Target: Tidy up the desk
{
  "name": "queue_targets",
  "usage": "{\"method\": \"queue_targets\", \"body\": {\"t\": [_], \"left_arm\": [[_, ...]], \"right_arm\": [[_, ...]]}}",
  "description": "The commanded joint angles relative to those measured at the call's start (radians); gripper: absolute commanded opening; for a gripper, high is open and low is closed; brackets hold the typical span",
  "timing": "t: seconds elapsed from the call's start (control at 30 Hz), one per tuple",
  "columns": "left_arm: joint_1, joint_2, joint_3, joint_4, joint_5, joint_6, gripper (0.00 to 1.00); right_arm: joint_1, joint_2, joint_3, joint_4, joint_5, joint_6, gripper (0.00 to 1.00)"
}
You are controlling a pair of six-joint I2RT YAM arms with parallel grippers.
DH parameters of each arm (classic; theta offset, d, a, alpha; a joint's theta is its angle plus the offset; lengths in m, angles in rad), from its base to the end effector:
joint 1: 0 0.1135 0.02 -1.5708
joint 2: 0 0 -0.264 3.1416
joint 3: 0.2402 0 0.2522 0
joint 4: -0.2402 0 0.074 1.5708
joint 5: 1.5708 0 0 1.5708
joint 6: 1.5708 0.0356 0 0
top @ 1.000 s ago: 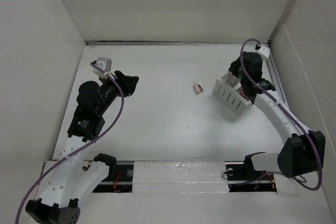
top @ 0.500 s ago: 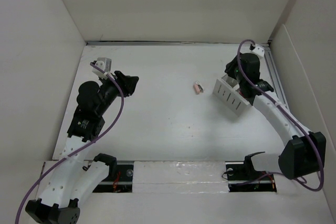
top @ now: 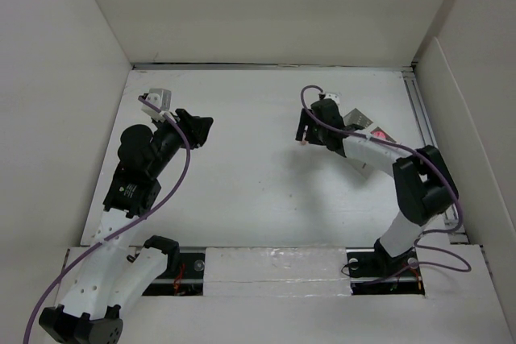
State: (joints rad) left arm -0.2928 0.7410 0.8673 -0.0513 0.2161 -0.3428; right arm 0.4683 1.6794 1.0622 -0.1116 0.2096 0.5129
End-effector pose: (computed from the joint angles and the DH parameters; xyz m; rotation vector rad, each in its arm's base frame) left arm 0.1597 -0.0561 0.3902 0.1401 1.5282 -0.6705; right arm 0.3284 0.1578 0.2106 0.1591 2.2895 0.2709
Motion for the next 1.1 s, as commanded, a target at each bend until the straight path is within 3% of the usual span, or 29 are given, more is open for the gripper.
{"method": "queue_targets", "body": {"t": [0.0,0.33,0.37,0.43,0.47,0.53,0.57,0.67,0.87,1.07], "left_arm": [[0.001,-0.014,0.016,0.030,0.000,0.010,0.37],[0.001,-0.012,0.018,0.027,0.000,0.013,0.37],[0.001,-0.012,0.019,0.027,-0.003,0.013,0.37],[0.001,-0.012,0.021,0.025,-0.007,0.011,0.37],[0.001,-0.009,0.021,0.022,-0.006,0.013,0.37],[0.001,-0.009,0.019,0.027,-0.003,0.013,0.37],[0.001,-0.012,0.021,0.027,-0.003,0.013,0.37],[0.001,-0.006,0.022,0.025,-0.003,0.013,0.37],[0.001,-0.009,0.019,0.027,0.005,0.008,0.37],[0.001,-0.019,0.015,0.031,0.017,0.007,0.37]], "right_arm": [[-0.013,0.061,0.117,0.020,0.040,-0.022,0.80],[-0.036,0.287,0.258,-0.011,0.068,-0.042,0.80],[-0.036,0.295,0.265,-0.019,0.065,-0.042,0.70],[-0.027,0.302,0.277,-0.025,0.053,-0.048,0.65],[-0.026,0.307,0.278,-0.025,0.051,-0.051,0.48],[-0.016,0.312,0.285,-0.040,0.047,-0.051,0.34],[-0.005,0.304,0.279,-0.045,0.048,-0.051,0.20],[0.006,0.260,0.248,-0.039,0.028,-0.042,0.06],[-0.039,-0.038,0.167,0.001,-0.029,-0.024,0.10],[-0.178,-0.279,0.068,0.010,-0.013,0.002,0.14]]}}
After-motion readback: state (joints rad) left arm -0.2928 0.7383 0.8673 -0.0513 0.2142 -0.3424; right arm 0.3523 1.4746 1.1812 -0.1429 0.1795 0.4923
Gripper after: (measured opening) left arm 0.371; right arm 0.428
